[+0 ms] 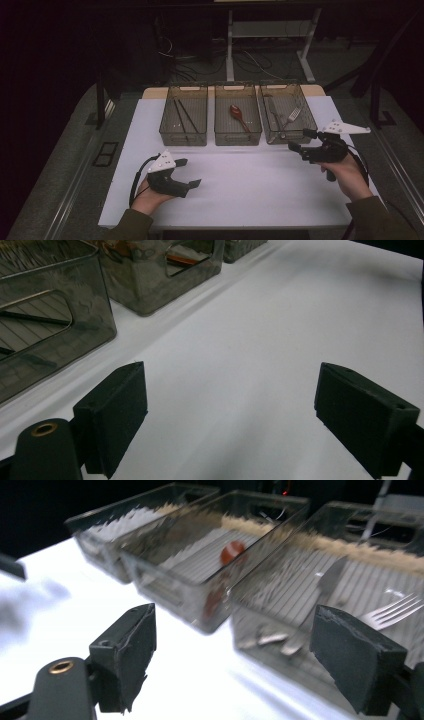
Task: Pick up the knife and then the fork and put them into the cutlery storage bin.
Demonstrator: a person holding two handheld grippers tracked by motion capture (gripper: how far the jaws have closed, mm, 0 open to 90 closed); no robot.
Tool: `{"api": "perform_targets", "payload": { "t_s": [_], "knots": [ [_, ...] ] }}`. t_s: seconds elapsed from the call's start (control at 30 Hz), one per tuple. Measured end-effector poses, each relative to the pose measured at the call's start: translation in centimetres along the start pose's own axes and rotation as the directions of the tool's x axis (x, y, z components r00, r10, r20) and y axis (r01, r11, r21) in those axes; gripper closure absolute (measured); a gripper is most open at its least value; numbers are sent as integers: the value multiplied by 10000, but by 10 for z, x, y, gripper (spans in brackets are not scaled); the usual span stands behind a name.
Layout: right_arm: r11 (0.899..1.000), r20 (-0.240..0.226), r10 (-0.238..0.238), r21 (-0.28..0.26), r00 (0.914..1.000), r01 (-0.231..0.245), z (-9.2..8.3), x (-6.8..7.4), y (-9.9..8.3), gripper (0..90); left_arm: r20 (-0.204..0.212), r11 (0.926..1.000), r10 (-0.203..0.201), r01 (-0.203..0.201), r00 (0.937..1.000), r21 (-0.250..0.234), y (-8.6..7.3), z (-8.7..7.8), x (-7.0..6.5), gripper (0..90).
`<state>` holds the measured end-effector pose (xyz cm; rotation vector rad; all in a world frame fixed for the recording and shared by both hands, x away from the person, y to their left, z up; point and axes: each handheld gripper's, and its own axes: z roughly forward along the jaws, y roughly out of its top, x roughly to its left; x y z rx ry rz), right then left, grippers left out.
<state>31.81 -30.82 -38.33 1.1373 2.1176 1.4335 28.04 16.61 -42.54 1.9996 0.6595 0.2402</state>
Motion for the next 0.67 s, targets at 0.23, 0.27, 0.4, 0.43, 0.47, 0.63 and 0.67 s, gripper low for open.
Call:
{"api": "perform_targets", "payload": {
  "t_s": [0.23, 0.27, 0.4, 0.43, 0.47, 0.63, 0.67],
  "knots": [
    [9989, -395, -411, 205, 9984, 419, -4, 20, -31, 162, -102, 10000, -71, 71, 9999, 30, 0, 0, -1, 52],
    [9987, -421, -407, 283, 9983, 420, -4, 22, -36, 162, -92, 10000, 13, -12, 10000, 79, 0, 0, -1, 36],
    [9988, -444, -354, 328, 9984, 369, -7, 27, -52, 162, -45, 10000, -34, 34, 10000, 50, 0, 1, -2, 0],
    [9990, -493, -281, 331, 9984, 298, -8, 28, -56, 162, -40, 10000, -41, 41, 10000, 67, 0, 1, -2, 0],
    [9990, -521, -235, 358, 9984, 254, -8, 28, -60, 161, -62, 9999, -60, 61, 10000, 104, 0, 1, -2, 0],
    [9969, -640, -366, 678, 9973, 409, -7, 28, -70, 133, -46, 9999, -79, 80, 10000, 83, 0, 2, -2, 0],
    [9968, -675, -328, 704, 9972, 375, -7, 28, -70, 133, -68, 10000, -64, 64, 10000, 58, 0, 1, -2, 0]
  ]
}}
